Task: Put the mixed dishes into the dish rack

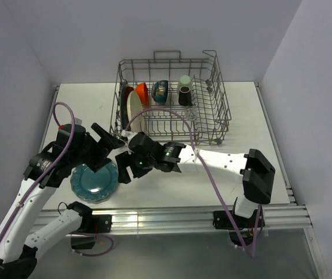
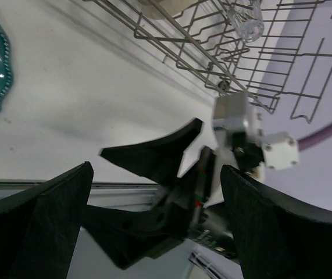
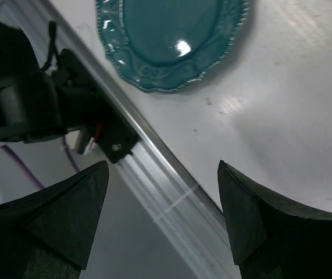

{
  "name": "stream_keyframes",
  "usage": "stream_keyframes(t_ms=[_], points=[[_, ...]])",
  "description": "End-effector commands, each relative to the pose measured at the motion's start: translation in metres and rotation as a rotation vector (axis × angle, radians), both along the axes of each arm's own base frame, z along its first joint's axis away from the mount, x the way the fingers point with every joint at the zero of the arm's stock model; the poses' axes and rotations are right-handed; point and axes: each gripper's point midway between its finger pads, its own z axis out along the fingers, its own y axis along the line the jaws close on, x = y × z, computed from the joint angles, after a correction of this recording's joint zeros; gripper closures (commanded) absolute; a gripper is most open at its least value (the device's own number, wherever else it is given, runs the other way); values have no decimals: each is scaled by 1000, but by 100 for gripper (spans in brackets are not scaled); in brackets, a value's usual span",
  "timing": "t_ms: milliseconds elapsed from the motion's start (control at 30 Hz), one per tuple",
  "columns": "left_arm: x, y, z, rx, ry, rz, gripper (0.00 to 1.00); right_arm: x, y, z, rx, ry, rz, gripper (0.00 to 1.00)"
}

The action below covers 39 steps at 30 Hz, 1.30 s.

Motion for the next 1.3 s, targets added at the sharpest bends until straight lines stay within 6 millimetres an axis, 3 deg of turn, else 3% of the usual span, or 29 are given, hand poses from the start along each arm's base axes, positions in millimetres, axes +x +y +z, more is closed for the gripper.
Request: stream_keyframes(t_ms=[0, 133, 167, 200, 267, 300, 333, 400, 467, 500, 533, 633, 667, 700, 800, 1033, 1133, 1267], points=[[3, -15, 18, -139, -23, 10, 2, -13, 35, 14, 152, 90, 42, 17], [2, -15, 30, -199, -43, 43, 2, -15, 34, 1, 166, 155, -28, 20], [0, -14, 34, -209, -53, 47, 2, -16, 24, -19, 131, 178, -60, 26], [-1, -14, 35, -216, -55, 50, 3, -13, 22, -23, 136, 181, -100, 37], [-5, -14, 41, -249, -62, 50, 4, -12, 10, -50, 103, 209, -176, 40], [-7, -15, 42, -264, -67, 41, 5, -11, 11, -52, 116, 207, -195, 40], [-10, -19, 45, -285, -69, 22, 6, -8, 9, -58, 114, 205, -235, 46], [-13, -21, 44, -301, -82, 1, 13, -9, 7, -61, 131, 195, -261, 70], [-14, -23, 46, -297, -102, -29, 18, -1, 7, -53, 145, 163, -285, 81], [-15, -22, 45, -279, -99, -35, 22, 1, 7, -49, 144, 147, -286, 100], [-15, -20, 45, -266, -94, -29, 24, 2, 8, -47, 138, 128, -278, 100], [-10, -14, 58, -186, -148, -43, 27, 1, 9, -46, 140, 124, -287, 99], [-12, -4, 63, -159, -126, 9, 25, -5, 4, -51, 121, 105, -276, 87], [-15, -2, 61, -147, -127, -1, 19, -16, 5, -43, 136, 92, -231, 55], [-14, -2, 72, -122, -165, -32, 11, -27, 8, -43, 150, 111, -141, 20], [-17, -8, 58, -163, -136, -37, 9, -13, 47, -26, 283, 210, -195, 16], [-27, -2, 63, -196, -185, -27, 9, -12, 61, -34, 315, 248, -199, 17], [-29, -2, 65, -174, -160, -42, 8, -7, 73, -60, 345, 299, -205, 19]])
